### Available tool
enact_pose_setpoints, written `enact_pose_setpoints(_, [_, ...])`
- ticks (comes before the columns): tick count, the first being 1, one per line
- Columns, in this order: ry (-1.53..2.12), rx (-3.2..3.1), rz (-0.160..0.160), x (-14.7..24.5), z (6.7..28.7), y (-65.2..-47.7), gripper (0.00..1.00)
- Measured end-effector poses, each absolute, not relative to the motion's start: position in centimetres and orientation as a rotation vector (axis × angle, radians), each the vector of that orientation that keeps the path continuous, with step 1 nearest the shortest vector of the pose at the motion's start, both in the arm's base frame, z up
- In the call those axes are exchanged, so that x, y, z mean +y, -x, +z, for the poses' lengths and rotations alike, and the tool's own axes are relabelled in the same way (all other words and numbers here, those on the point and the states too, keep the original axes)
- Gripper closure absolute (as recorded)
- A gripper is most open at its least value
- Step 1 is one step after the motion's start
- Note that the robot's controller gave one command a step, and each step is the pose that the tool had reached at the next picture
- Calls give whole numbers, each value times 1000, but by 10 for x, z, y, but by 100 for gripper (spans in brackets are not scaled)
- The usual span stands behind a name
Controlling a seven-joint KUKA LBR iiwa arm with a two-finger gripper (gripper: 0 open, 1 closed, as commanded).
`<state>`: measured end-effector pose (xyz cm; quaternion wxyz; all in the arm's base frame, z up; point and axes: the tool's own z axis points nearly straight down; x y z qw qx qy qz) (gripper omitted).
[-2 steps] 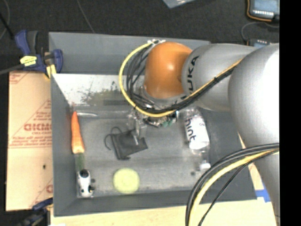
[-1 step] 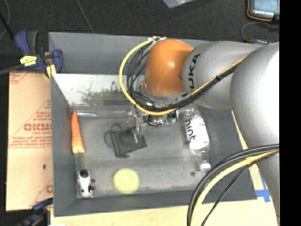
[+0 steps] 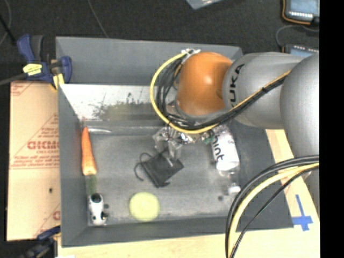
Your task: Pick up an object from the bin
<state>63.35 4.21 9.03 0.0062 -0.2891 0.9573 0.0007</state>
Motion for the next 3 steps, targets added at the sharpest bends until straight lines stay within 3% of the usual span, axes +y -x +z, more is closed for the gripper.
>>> enact_pose_setpoints(1, [903, 2996, 3, 42, 90, -634, 100])
enact_pose_setpoints(2, [927, 2983, 1, 51, 218, -631, 100])
enact_pose_setpoints(3, [926, 2984, 3, 51, 217, -631, 100])
